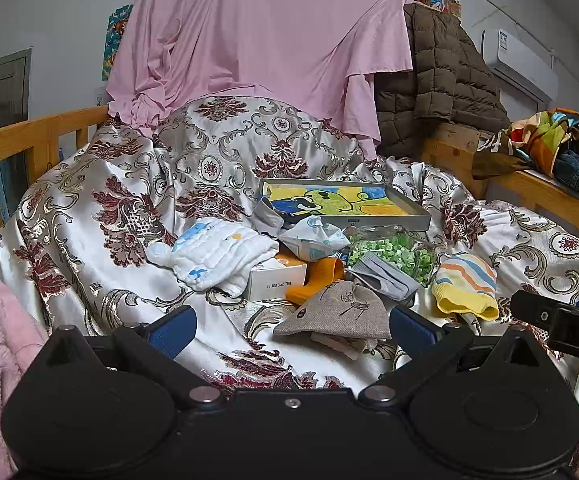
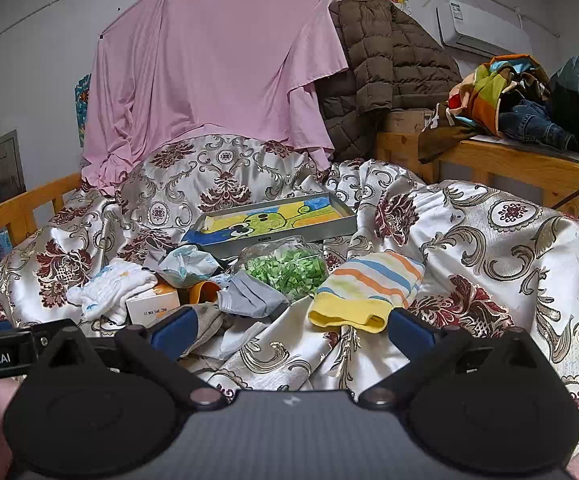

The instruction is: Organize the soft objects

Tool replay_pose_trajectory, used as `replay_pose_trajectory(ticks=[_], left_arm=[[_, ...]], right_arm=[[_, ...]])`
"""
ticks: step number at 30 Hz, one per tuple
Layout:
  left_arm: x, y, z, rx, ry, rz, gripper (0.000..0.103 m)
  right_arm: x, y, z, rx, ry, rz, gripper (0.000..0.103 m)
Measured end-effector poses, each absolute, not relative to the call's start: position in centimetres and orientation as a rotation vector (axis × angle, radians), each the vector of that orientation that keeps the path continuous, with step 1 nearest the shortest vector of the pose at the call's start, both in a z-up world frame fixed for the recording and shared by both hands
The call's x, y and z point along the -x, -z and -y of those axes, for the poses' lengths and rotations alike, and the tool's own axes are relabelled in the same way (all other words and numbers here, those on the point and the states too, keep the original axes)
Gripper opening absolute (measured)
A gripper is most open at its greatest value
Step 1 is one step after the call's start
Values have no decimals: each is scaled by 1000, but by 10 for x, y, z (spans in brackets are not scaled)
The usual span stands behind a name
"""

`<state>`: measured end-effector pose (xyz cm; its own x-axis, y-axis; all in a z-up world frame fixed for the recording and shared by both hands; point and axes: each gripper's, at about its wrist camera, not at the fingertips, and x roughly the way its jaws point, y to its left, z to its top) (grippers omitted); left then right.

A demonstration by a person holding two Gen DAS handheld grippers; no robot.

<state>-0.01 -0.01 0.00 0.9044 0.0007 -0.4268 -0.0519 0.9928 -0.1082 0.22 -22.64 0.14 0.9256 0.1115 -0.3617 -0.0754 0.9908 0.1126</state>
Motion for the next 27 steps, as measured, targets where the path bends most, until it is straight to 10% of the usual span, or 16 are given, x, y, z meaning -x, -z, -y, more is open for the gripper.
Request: replay_pose_trajectory(ticks=[27], left_arm=[[-78,5,-12,148,45,-633,102]], right_arm=[[-63,3,227,20,-172,-493,103]])
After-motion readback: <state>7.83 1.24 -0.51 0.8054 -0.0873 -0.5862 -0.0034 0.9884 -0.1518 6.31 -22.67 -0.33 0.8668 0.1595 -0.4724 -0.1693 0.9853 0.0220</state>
